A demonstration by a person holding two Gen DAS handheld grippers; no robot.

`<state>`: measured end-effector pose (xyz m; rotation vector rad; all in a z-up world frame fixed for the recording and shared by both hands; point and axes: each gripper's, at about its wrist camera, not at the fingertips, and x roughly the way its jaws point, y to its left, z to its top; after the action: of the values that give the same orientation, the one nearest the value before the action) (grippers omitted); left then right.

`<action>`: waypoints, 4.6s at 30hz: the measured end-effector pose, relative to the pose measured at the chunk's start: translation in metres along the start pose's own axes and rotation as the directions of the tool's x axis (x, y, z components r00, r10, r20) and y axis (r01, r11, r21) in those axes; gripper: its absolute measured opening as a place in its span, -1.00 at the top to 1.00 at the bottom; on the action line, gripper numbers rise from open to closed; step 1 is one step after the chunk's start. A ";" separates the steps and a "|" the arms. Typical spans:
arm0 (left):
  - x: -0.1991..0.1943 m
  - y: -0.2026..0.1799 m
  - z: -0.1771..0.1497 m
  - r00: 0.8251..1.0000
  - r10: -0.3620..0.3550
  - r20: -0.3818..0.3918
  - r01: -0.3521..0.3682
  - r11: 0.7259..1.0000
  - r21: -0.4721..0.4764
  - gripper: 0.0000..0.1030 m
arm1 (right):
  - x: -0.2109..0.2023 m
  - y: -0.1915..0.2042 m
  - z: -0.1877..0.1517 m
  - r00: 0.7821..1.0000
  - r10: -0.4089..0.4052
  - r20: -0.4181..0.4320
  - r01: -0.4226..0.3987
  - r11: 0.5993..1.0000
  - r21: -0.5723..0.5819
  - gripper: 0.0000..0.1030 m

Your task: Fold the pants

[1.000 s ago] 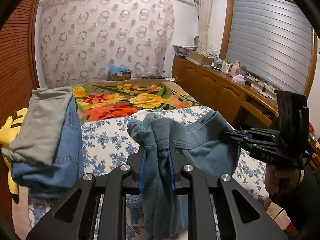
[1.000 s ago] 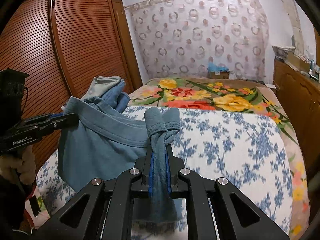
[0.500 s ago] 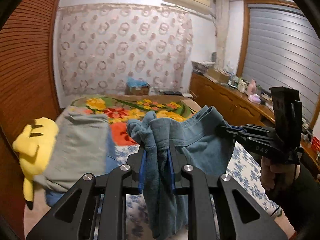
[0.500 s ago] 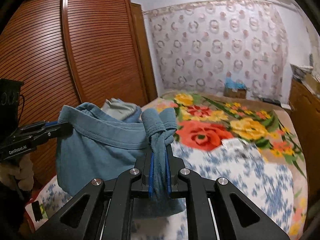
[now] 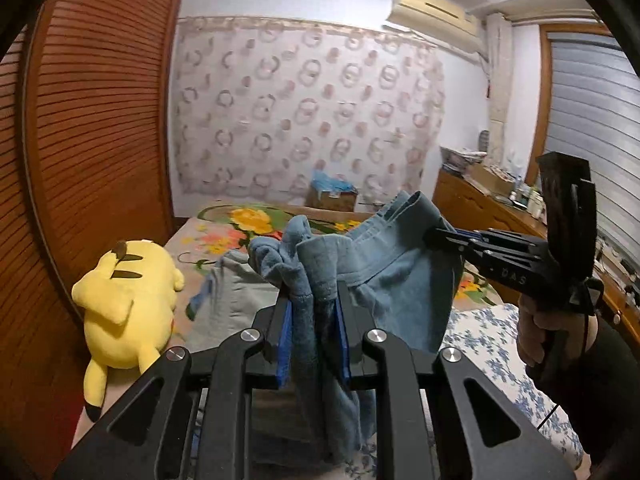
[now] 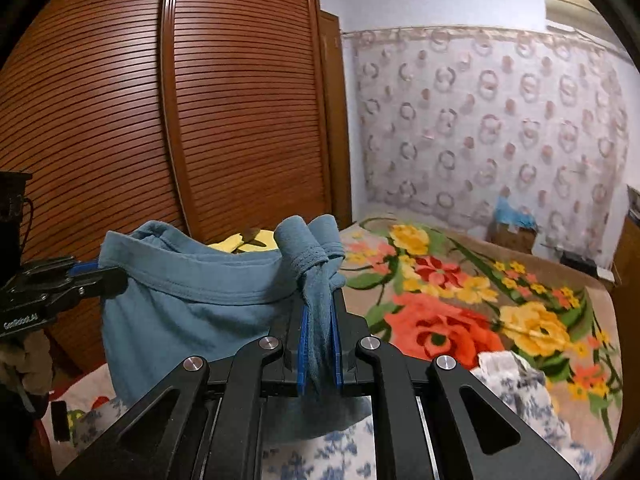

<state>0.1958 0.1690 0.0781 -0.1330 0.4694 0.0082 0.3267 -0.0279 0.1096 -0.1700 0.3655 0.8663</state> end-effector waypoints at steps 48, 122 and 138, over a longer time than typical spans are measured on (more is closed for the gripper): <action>-0.036 0.067 0.021 0.987 0.130 0.093 -0.114 0.981 -0.158 0.68 | 0.110 0.003 0.133 0.956 0.284 0.075 -0.265 0.944 -0.197 0.84; -0.009 -0.002 -0.066 0.980 0.093 -0.176 -0.099 0.995 -0.025 -0.56 | -0.010 0.020 -0.043 0.989 0.028 -0.145 -0.020 0.998 0.062 0.12; -0.028 -0.057 -0.075 0.992 -0.009 -0.129 0.015 0.999 0.052 -0.82 | -0.125 0.045 -0.089 0.988 -0.114 -0.099 0.127 0.983 0.132 0.08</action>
<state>0.1394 0.1032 0.0320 -0.0848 0.5973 -0.0247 0.1964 -0.1141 0.0748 -0.1030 0.4940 0.7123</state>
